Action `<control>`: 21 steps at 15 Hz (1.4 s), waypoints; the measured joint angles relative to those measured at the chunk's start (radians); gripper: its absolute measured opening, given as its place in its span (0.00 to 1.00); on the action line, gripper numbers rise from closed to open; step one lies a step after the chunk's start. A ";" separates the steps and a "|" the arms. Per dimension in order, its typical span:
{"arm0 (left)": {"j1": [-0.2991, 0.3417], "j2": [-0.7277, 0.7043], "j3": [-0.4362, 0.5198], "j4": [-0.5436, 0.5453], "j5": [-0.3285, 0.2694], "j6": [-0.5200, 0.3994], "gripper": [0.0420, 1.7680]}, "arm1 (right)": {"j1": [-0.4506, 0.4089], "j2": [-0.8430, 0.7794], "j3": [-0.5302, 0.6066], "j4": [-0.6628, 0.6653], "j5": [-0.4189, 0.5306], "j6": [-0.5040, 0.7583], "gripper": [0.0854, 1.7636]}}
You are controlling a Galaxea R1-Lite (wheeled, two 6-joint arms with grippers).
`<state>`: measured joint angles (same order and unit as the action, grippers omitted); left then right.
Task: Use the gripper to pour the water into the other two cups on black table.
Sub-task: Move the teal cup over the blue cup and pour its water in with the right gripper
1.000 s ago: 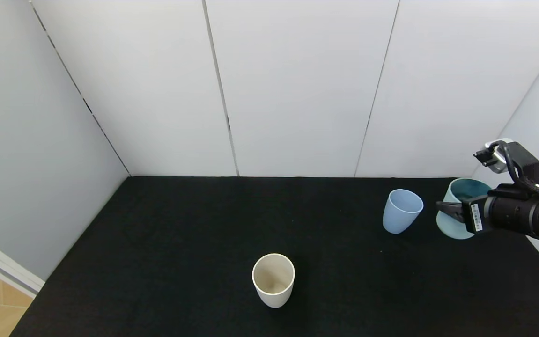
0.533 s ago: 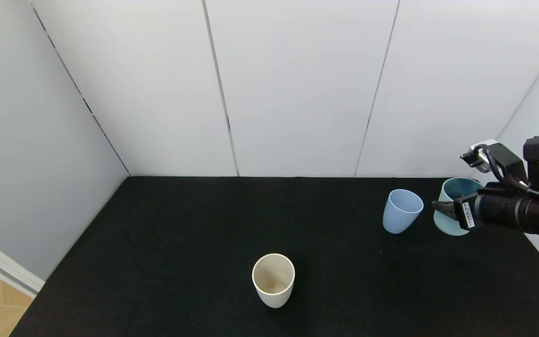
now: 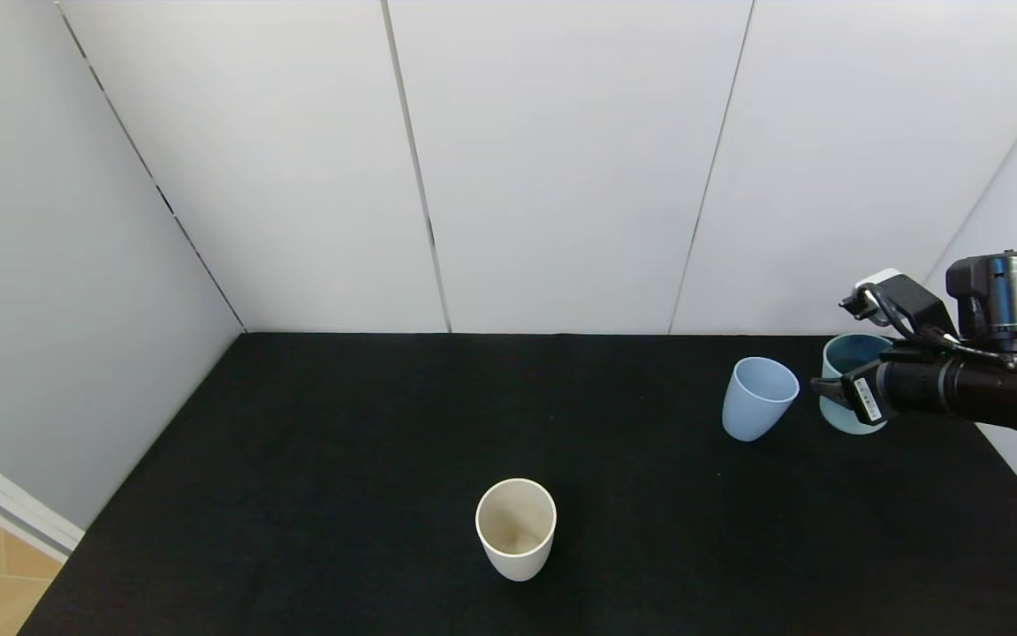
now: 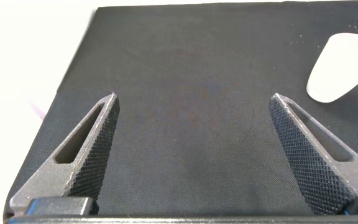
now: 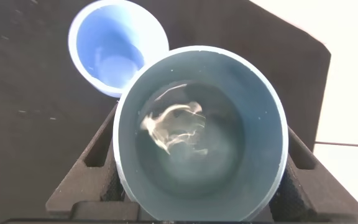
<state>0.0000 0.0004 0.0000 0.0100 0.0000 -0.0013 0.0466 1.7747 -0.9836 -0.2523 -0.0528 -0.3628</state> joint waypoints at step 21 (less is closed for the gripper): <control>-0.002 0.000 0.000 -0.001 0.000 0.000 0.97 | -0.008 0.099 -0.124 0.003 -0.008 -0.352 0.68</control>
<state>-0.0017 0.0004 0.0000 0.0091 0.0000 -0.0013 0.0383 1.8738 -1.1079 -0.2496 -0.0606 -0.7149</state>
